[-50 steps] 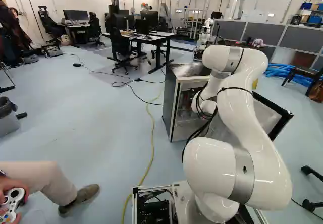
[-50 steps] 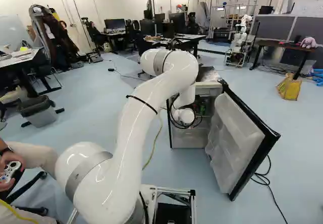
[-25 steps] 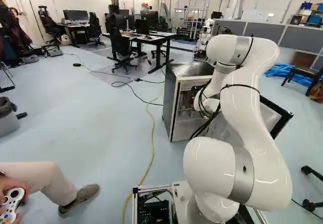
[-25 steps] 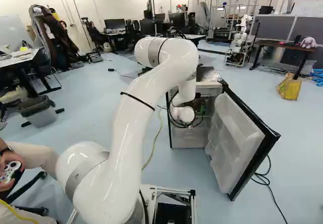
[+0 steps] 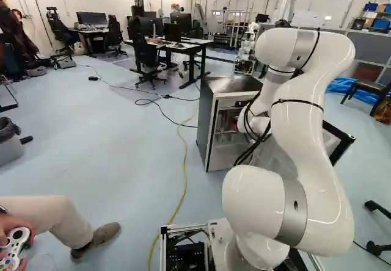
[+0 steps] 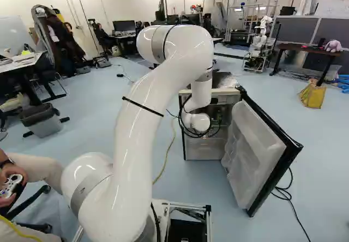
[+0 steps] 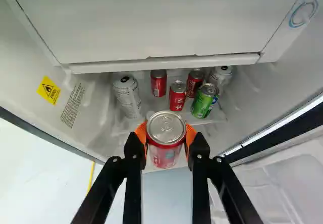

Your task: Grab a drink from the fridge

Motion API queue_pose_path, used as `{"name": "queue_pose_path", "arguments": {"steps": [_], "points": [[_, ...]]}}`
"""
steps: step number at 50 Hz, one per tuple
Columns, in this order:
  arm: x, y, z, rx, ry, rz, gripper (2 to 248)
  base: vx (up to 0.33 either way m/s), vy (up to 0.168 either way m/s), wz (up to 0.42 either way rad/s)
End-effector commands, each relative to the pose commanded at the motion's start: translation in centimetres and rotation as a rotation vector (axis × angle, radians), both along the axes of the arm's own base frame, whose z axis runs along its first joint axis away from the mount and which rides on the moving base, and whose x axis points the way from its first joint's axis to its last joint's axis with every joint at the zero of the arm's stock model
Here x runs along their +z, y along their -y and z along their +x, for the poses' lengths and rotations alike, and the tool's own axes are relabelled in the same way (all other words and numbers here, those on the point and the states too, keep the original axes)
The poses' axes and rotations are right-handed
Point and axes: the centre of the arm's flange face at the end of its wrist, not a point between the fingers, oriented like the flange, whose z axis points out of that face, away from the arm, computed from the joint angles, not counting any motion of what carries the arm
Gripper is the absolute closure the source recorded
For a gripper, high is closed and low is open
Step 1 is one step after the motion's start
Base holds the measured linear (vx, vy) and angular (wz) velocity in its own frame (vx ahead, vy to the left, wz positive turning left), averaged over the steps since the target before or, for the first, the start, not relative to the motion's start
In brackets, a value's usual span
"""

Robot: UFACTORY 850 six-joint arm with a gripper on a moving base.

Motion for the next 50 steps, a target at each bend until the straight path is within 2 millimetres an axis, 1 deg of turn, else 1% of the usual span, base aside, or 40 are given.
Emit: {"name": "queue_pose_path", "arguments": {"steps": [26,50], "points": [[3.4,-0.3,-1.9,-0.012,0.006,-0.011,157,0.0,0.0,0.0],[6.0,-0.6,-2.8,-0.017,-0.017,-0.025,157,0.0,0.0,0.0]]}}
